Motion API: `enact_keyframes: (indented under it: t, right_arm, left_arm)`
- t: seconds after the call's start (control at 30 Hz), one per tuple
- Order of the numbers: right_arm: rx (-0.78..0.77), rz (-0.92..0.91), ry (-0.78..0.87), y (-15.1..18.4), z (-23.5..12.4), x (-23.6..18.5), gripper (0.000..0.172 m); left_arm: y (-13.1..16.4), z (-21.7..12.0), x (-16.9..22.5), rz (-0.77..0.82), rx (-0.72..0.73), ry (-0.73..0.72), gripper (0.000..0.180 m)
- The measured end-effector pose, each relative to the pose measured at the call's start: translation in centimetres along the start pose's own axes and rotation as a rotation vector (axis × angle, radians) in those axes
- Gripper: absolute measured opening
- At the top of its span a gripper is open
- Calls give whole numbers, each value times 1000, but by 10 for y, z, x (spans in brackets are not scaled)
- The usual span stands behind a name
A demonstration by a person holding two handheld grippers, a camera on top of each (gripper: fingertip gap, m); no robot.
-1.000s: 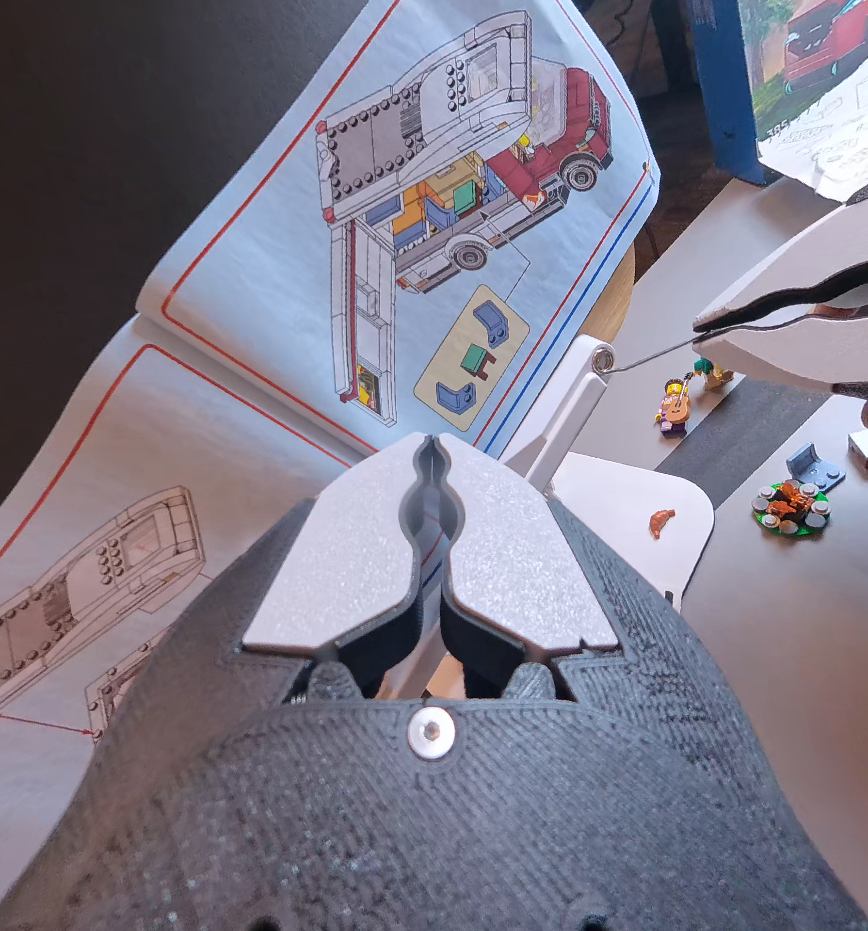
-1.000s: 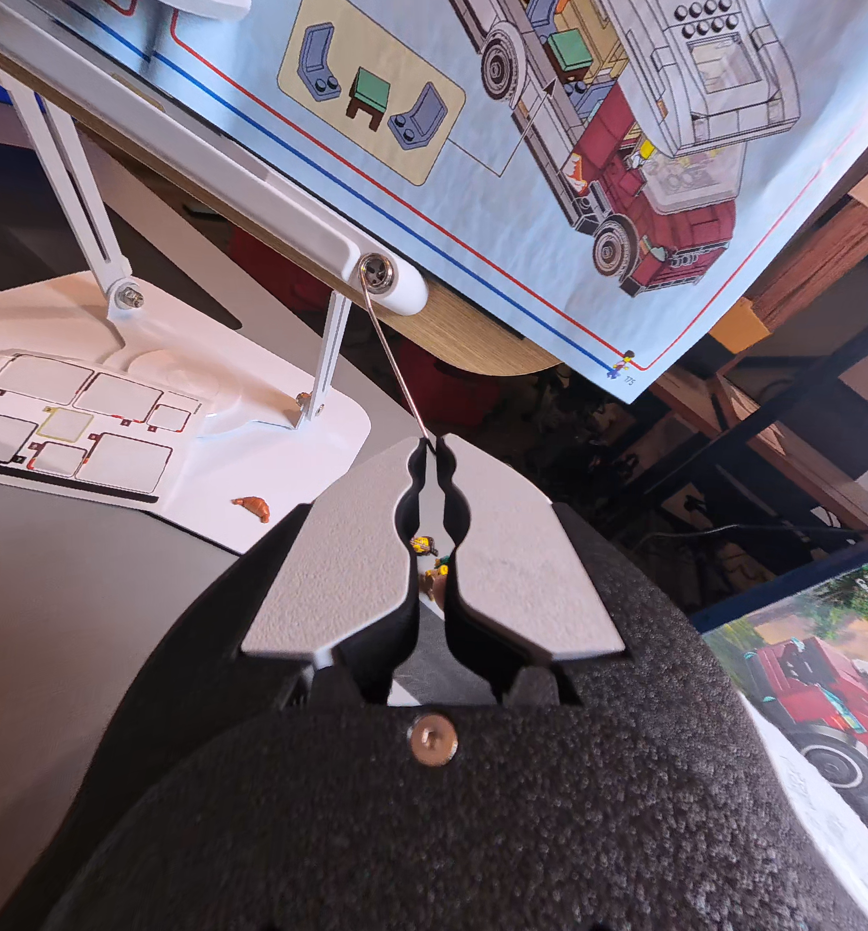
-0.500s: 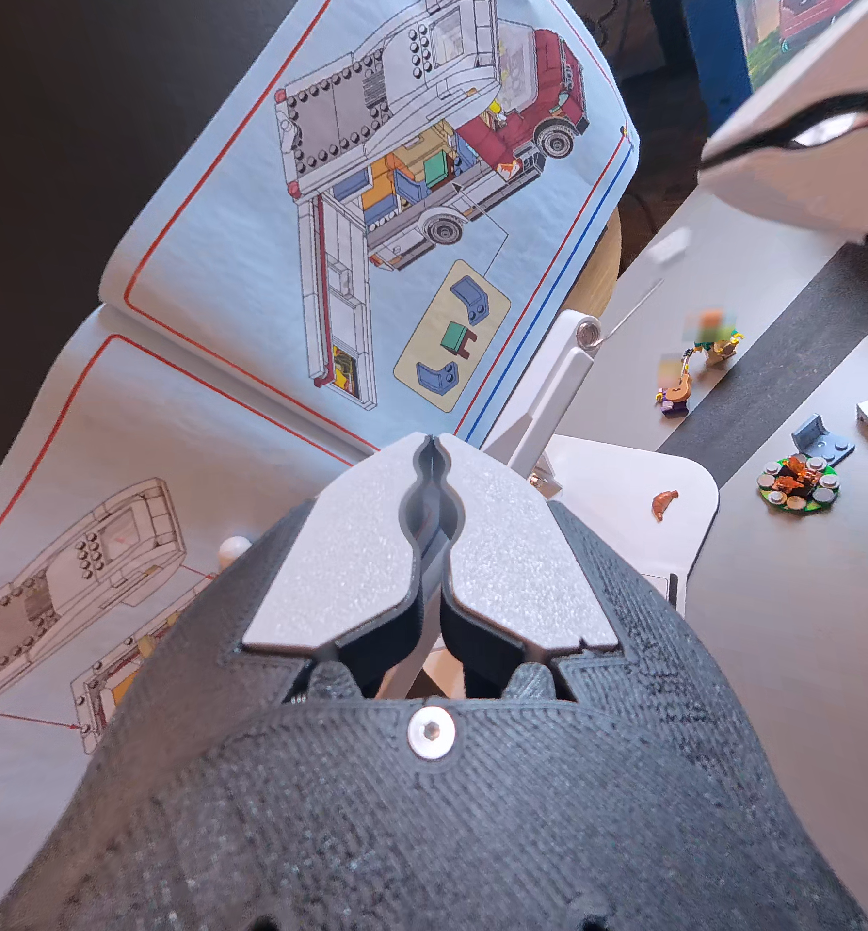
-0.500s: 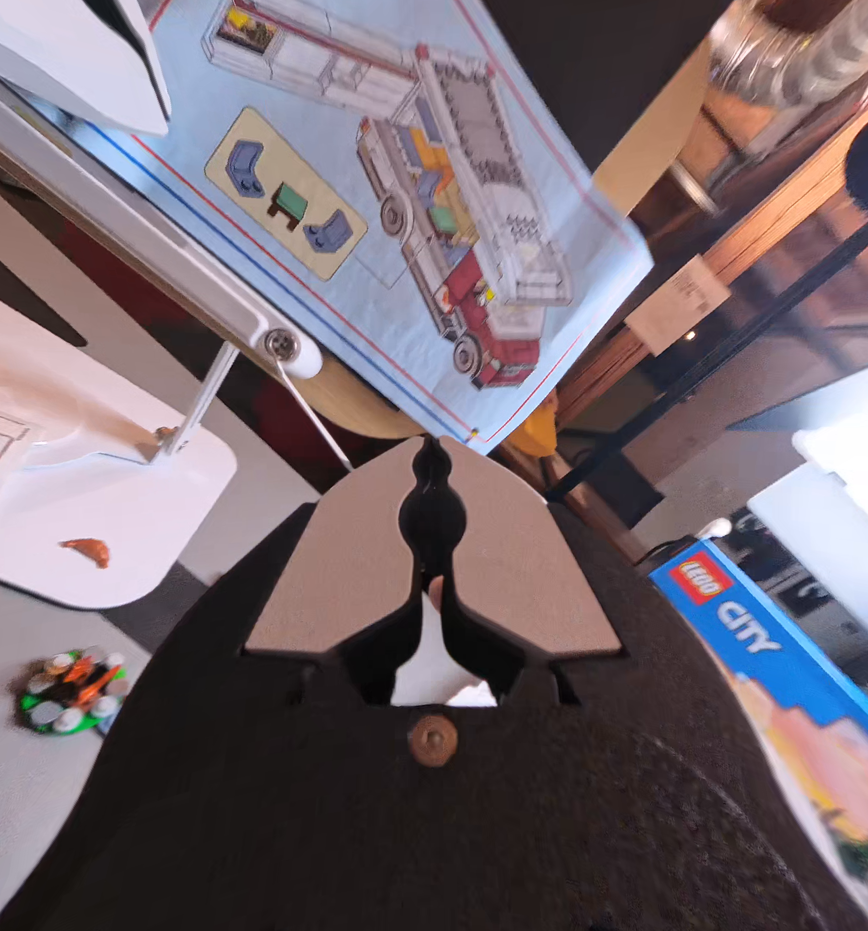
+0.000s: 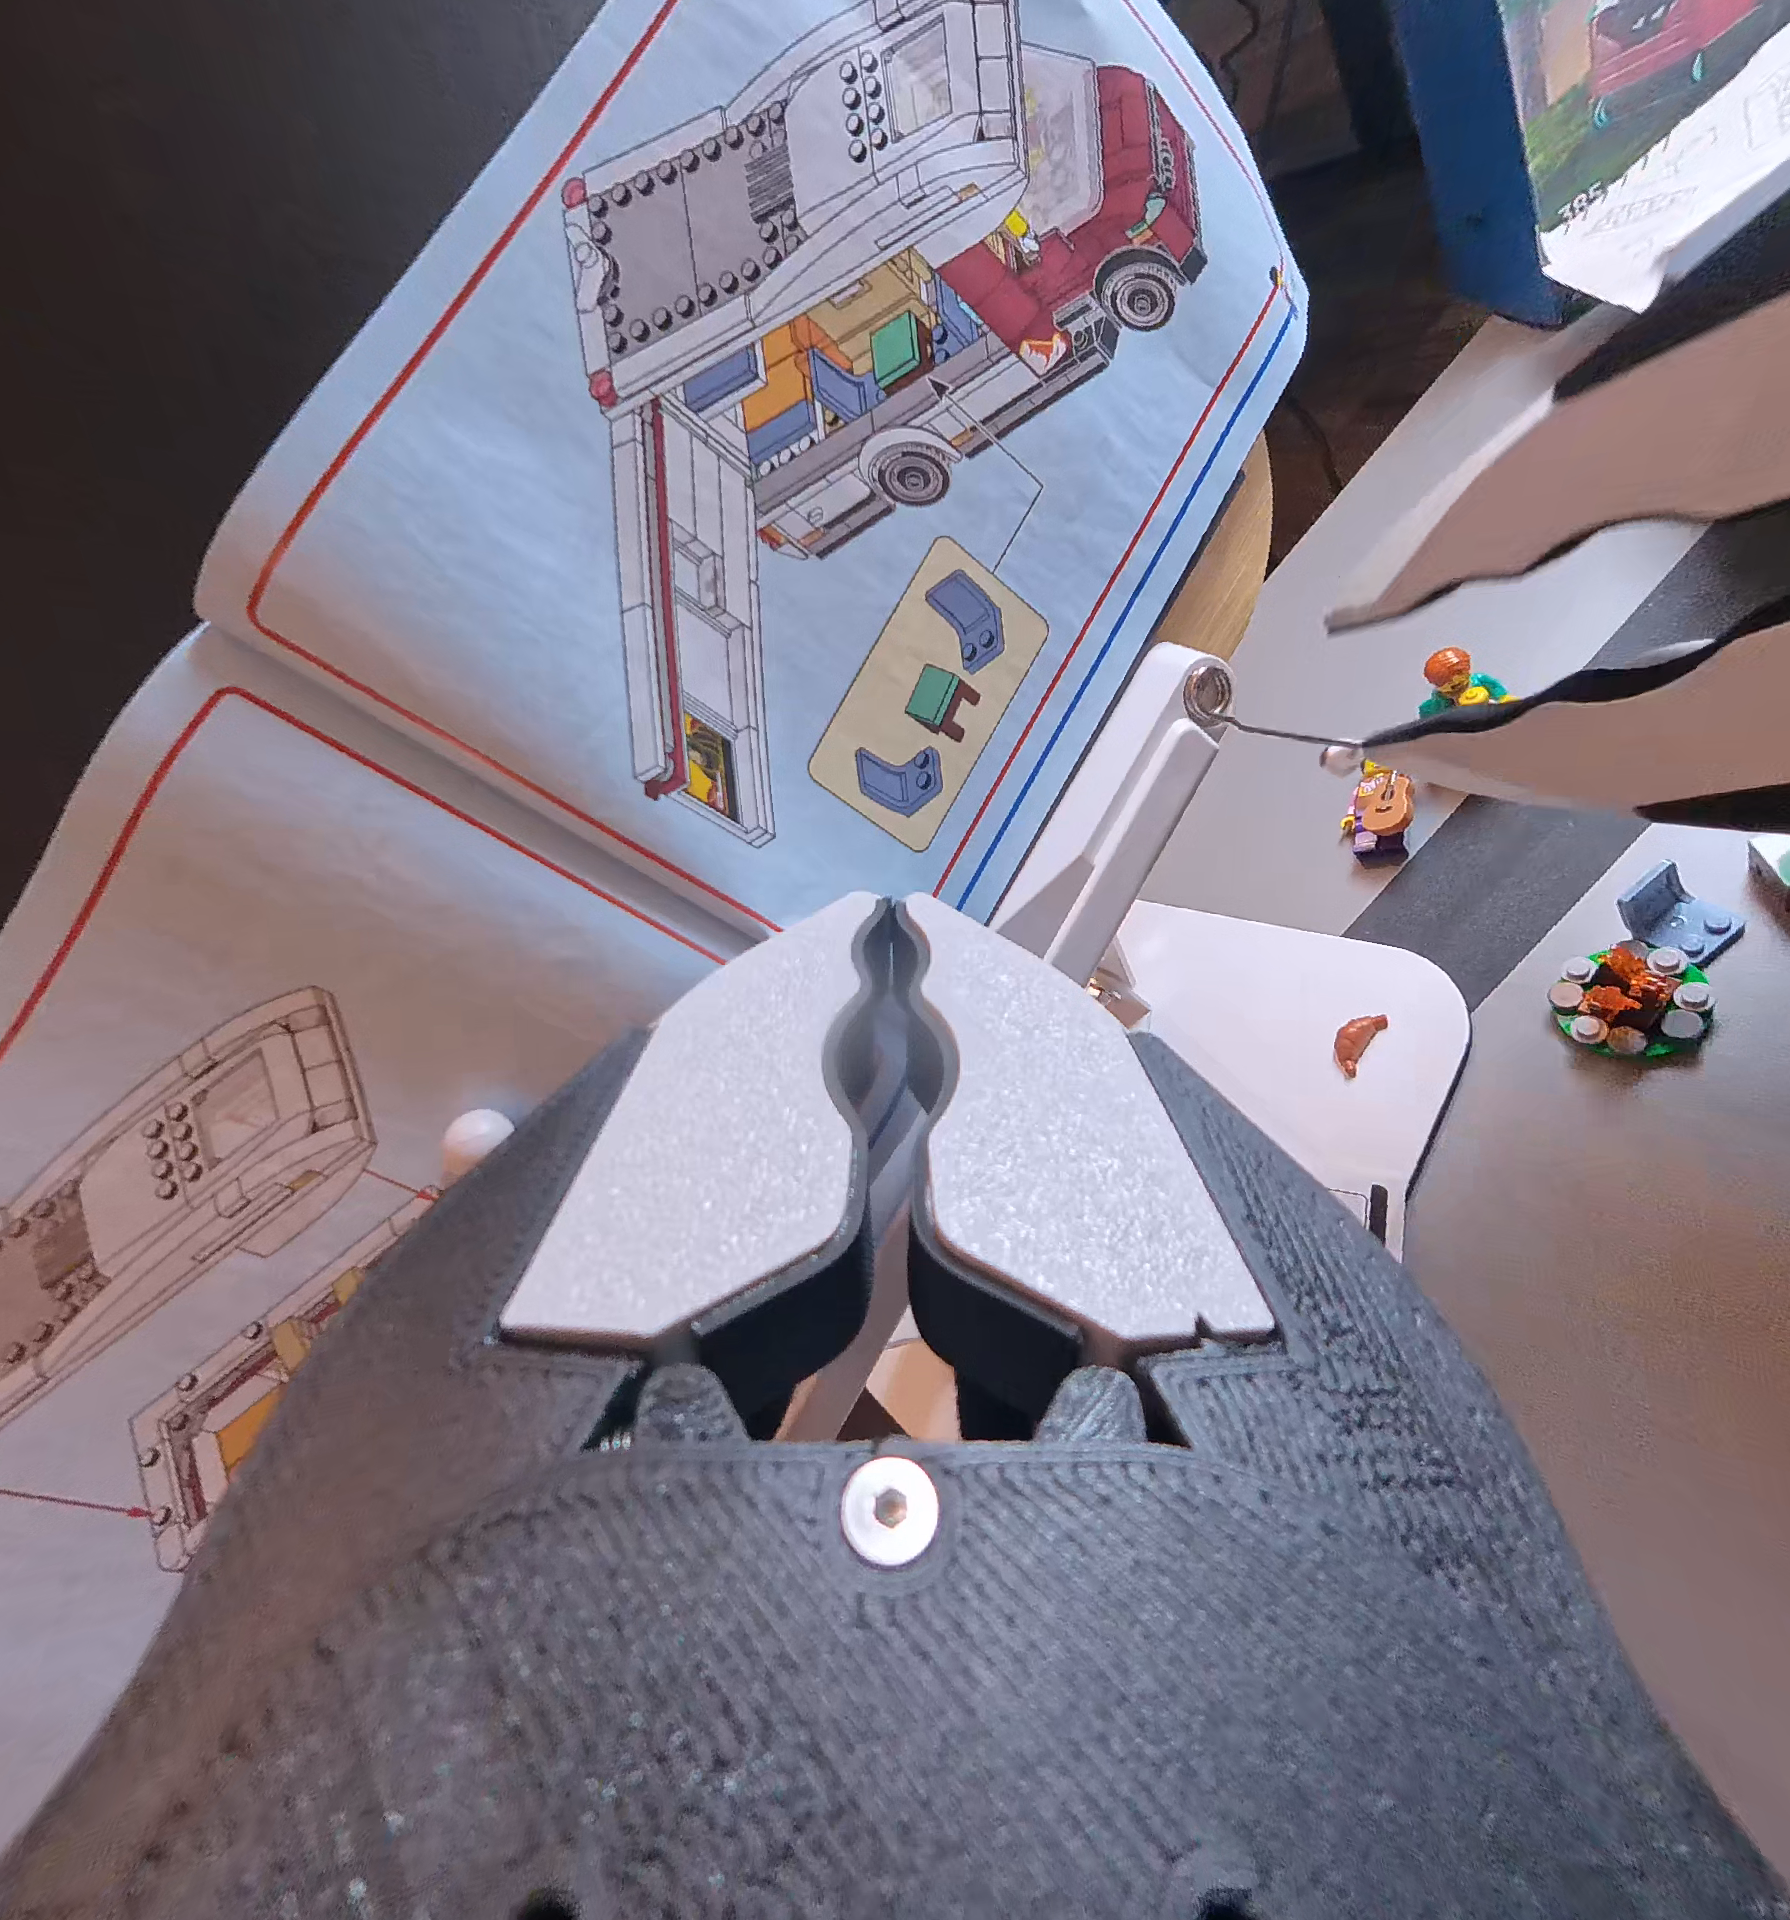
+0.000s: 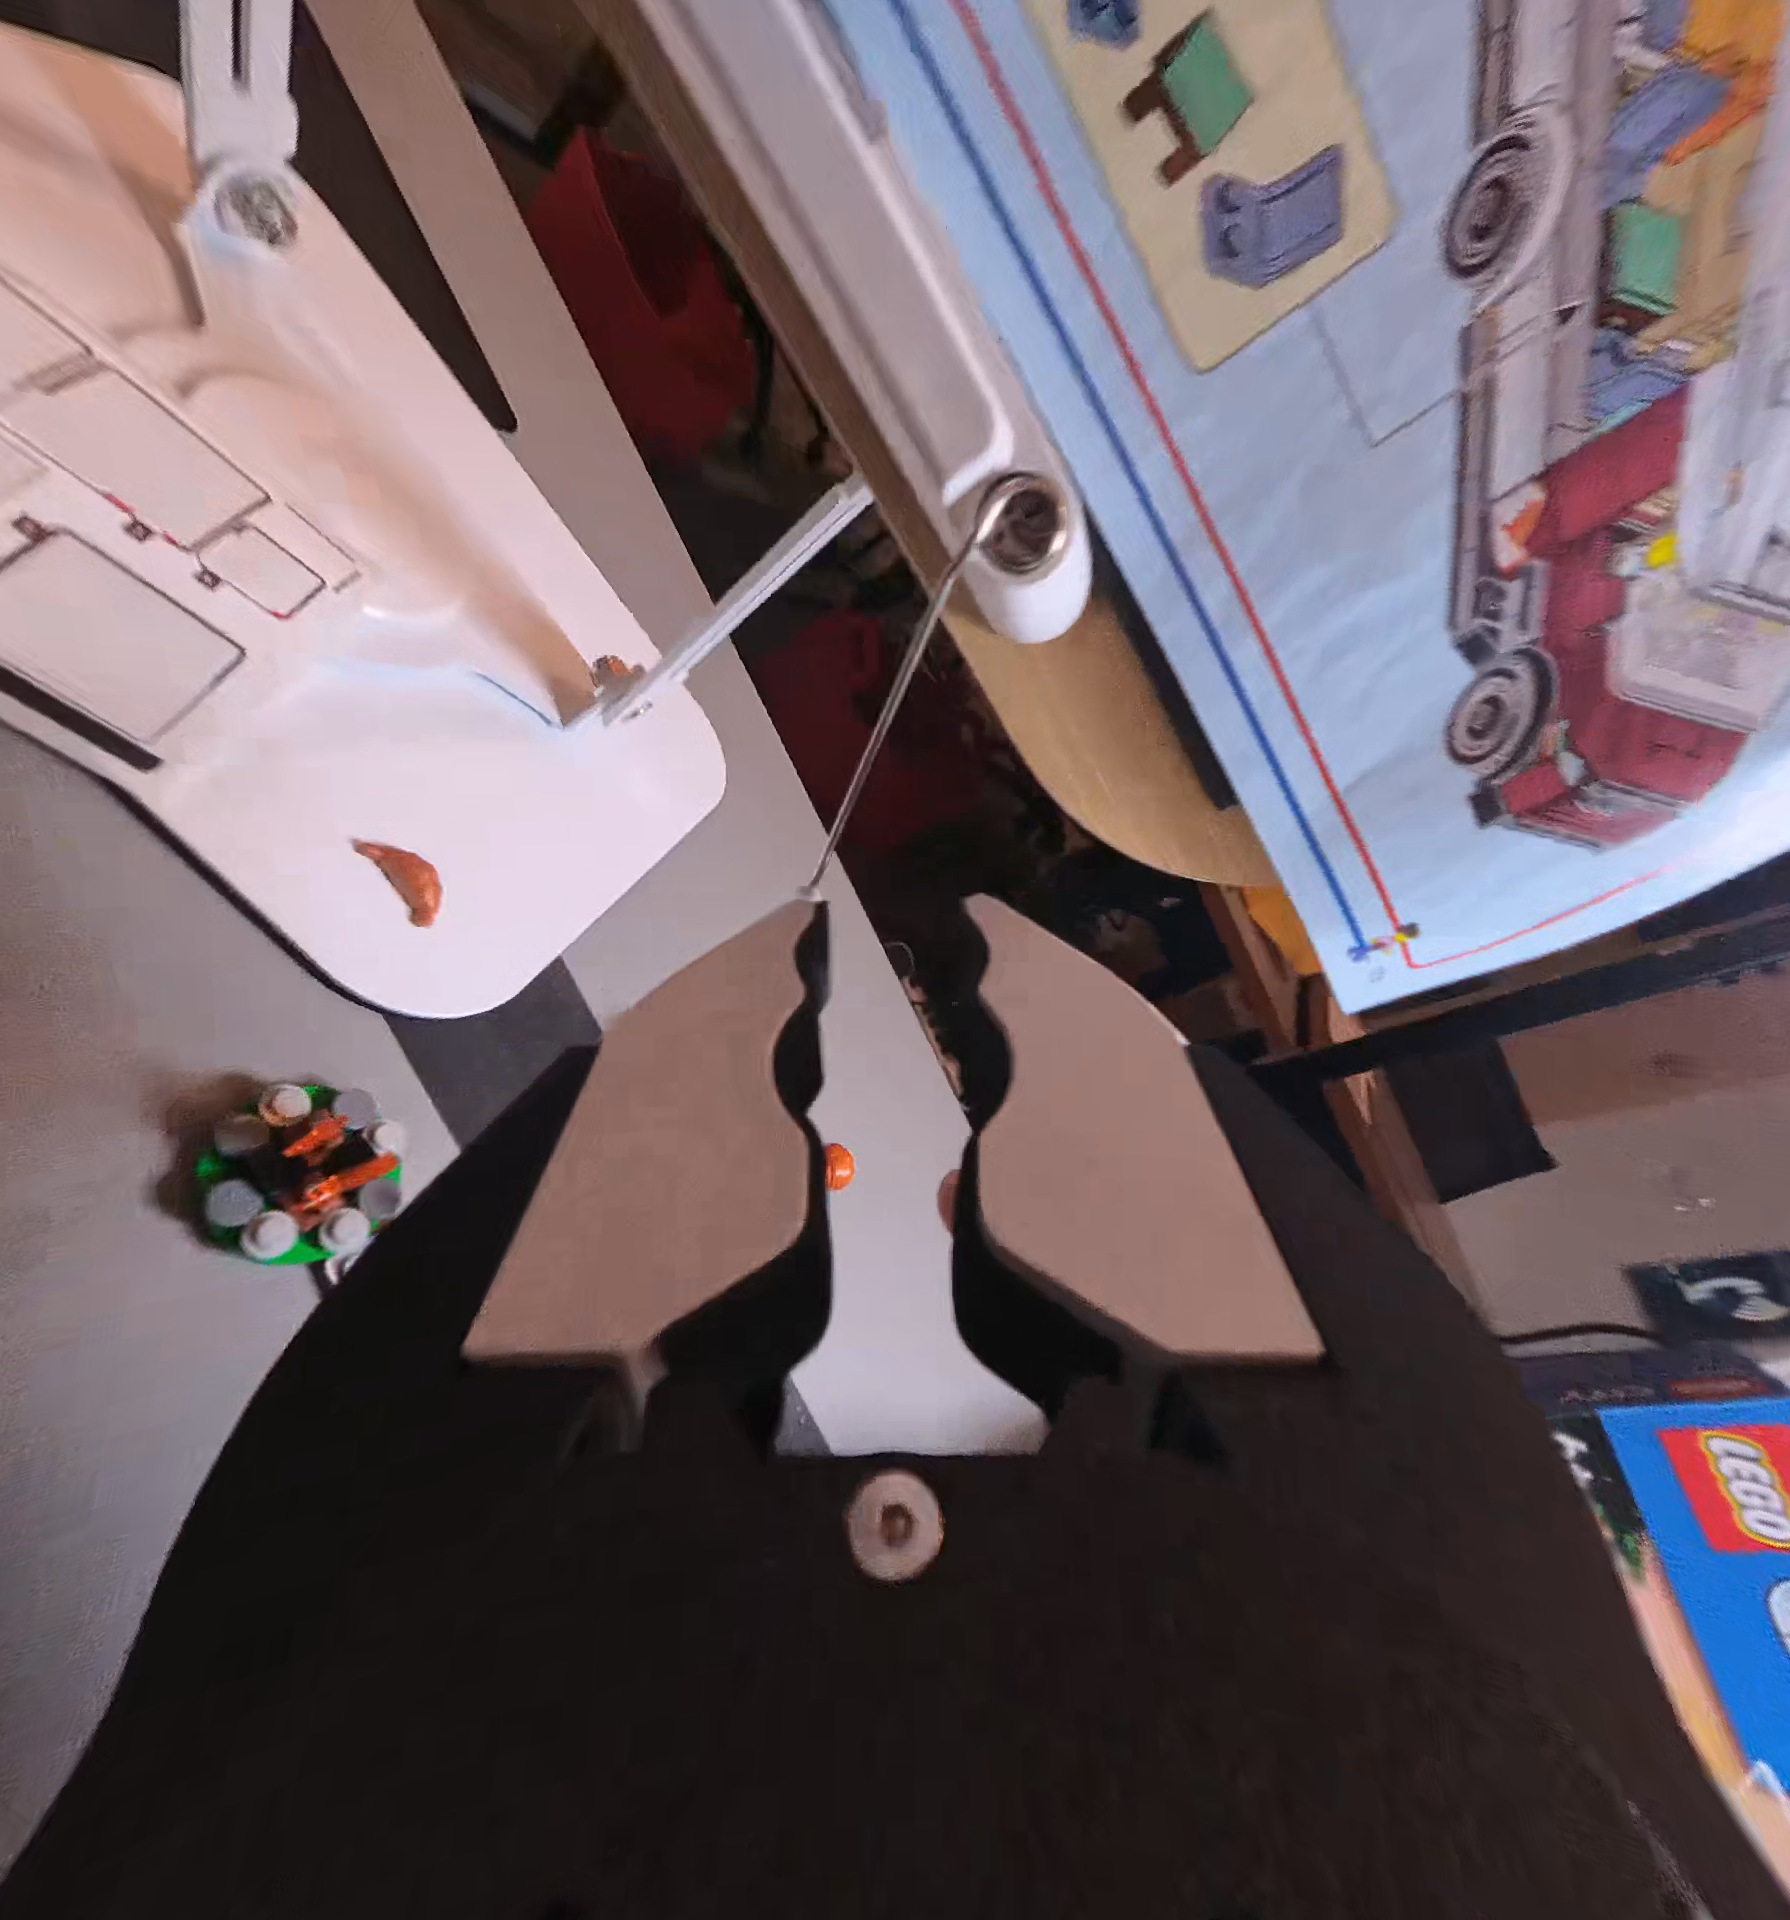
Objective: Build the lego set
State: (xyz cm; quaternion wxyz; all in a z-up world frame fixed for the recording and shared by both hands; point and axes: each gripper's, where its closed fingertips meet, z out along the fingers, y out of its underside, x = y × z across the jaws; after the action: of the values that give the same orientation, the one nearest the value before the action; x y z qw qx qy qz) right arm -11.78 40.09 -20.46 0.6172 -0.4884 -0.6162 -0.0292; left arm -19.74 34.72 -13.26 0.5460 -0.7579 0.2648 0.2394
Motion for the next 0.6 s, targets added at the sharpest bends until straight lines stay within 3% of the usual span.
enact_keyframes:
  t: [0.03,0.2,0.3,0.4,0.43,0.47,0.5,0.53,0.6]
  right_arm:
    - [-10,-50,21,1,3,0,0]
    - [56,-63,115,-24,-22,26,0]
    - [99,56,-22,-35,-30,17,0]
    - [67,235,-162,-37,-21,-11,48]
    - [36,278,-187,-33,-14,-20,55]
    - [5,294,-164,-27,-6,-23,50]
    - [-21,279,-108,-19,2,-21,32]
    - [-29,245,-44,-14,7,-15,2]
    - [-47,195,35,-7,6,-1,0]
  left_arm:
    - [0,0,0,0,-3,1,0]
    - [-1,1,1,-21,12,11,0]
    - [-1,0,1,-32,19,12,0]
    - [-1,0,1,-49,22,14,0]
    - [-1,0,1,-52,23,15,0]
    - [-1,0,1,-54,24,16,0]
    - [-1,0,1,-57,24,17,0]
    - [-1,0,1,-59,23,18,0]
    - [-1,1,1,-63,21,18,0]
